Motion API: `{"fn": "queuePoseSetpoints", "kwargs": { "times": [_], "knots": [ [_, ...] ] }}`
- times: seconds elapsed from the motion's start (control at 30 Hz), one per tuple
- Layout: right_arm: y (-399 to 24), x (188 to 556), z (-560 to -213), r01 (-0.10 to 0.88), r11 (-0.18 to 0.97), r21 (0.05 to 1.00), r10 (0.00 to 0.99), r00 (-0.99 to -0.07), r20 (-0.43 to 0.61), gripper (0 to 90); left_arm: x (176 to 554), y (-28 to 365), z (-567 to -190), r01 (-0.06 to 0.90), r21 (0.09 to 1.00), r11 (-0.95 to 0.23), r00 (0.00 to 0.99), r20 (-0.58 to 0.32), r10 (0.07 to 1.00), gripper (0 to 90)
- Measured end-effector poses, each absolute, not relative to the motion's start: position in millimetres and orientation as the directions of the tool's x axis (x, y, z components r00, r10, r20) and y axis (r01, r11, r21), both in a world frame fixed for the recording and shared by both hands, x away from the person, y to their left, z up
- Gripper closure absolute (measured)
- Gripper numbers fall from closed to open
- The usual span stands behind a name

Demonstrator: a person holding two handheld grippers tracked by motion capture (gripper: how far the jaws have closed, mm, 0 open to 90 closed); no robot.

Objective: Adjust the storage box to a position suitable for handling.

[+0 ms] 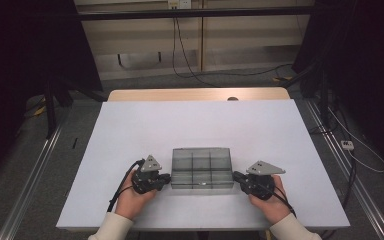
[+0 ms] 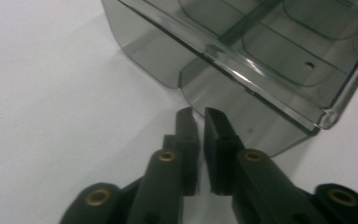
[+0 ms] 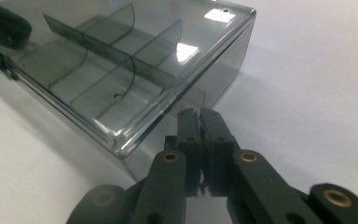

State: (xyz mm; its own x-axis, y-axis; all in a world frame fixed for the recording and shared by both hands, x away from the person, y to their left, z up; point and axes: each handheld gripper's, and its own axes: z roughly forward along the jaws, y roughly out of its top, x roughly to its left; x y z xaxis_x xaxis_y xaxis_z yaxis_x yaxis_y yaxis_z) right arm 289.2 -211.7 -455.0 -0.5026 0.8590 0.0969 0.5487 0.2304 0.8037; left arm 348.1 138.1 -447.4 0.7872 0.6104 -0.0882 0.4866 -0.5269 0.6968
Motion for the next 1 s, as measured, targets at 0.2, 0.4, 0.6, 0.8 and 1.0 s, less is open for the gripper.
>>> {"fn": "queuePoseSetpoints", "kwargs": {
  "times": [0.2, 0.4, 0.6, 0.8, 1.0],
  "knots": [
    [-219, 291, -448, 0.542, 0.166, 0.824, 0.873, -0.47, 0.133, 75.4, 354, 151, -443, 0.528, 0.708, -0.469, 0.731, -0.097, 0.676, 66.0],
    [-225, 296, -440, 0.531, 0.129, 0.838, 0.902, -0.414, 0.124, 50.8, 355, 155, -441, 0.54, 0.704, -0.46, 0.714, -0.094, 0.694, 49.4],
    [-223, 299, -428, 0.502, 0.113, 0.857, 0.893, -0.43, 0.134, 31.3, 358, 159, -437, 0.557, 0.722, -0.411, 0.691, -0.128, 0.711, 34.9],
    [-218, 297, -418, 0.462, 0.112, 0.88, 0.874, -0.467, 0.133, 24.4, 359, 161, -434, 0.57, 0.723, -0.389, 0.676, -0.145, 0.722, 22.5],
    [-216, 298, -413, 0.46, 0.083, 0.884, 0.863, -0.477, 0.167, 24.1, 359, 162, -434, 0.576, 0.723, -0.382, 0.674, -0.156, 0.722, 17.6]
  ]
}}
